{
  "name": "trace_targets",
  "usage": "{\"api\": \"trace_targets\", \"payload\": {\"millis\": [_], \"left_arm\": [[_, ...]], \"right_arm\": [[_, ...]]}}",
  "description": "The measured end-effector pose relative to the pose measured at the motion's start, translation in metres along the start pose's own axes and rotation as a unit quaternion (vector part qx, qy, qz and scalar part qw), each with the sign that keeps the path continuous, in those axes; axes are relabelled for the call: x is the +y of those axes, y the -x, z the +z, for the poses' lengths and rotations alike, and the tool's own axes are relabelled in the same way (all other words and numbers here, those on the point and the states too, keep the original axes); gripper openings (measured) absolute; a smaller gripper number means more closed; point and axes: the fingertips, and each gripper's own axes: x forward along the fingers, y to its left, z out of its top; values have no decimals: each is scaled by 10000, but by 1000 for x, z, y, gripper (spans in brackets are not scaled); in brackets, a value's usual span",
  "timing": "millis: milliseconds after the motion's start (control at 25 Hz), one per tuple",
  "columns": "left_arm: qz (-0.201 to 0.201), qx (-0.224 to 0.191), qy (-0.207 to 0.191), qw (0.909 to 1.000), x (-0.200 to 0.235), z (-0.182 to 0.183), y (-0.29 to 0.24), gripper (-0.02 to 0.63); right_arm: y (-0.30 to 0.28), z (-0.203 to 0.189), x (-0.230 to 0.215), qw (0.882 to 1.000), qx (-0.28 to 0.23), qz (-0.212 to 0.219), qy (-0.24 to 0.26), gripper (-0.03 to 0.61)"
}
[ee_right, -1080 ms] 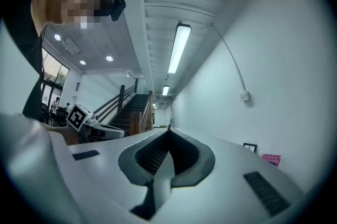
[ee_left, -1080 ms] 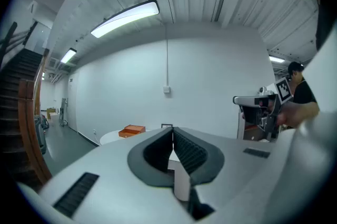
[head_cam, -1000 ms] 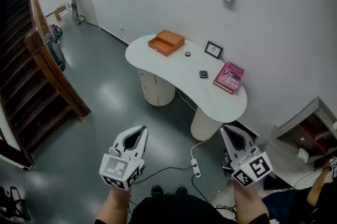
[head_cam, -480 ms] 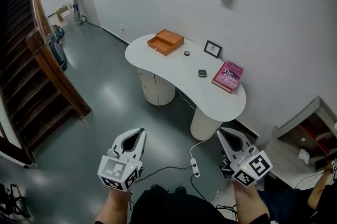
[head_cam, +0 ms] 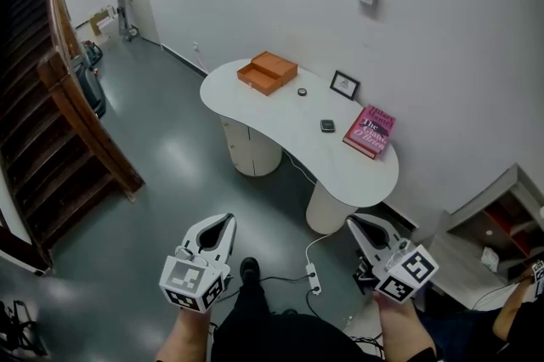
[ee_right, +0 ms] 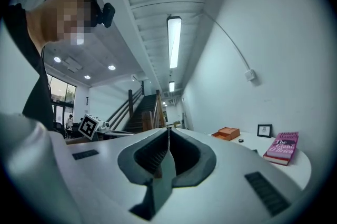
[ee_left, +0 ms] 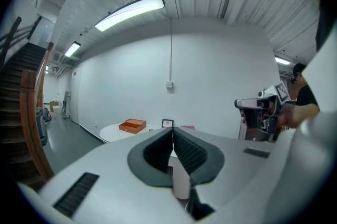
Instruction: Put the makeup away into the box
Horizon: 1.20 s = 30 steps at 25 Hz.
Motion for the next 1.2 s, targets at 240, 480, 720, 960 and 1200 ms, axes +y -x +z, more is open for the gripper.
{"api": "trace_targets", "payload": {"millis": [240,480,720,960,1200], "left_arm": [[-164,19,94,9998,62,-6,-53,13],[-382,81,147,9991,144,2,-110,13],[-638,93,198,9977,205,11,-146,13],[-752,88,302,9967,242,8,-166,14],[-773,96,387,9962,259,4,-193,14]], "right_arm": [[-65,-4,-38,9998,130,-178,-14,37],[-155,2,-71,9992,144,-370,-72,37],[-236,-1,-83,9984,264,-474,-151,38],[-285,-6,-89,9979,508,-397,-117,37],[-306,-7,-121,9970,594,-461,-167,37]]}}
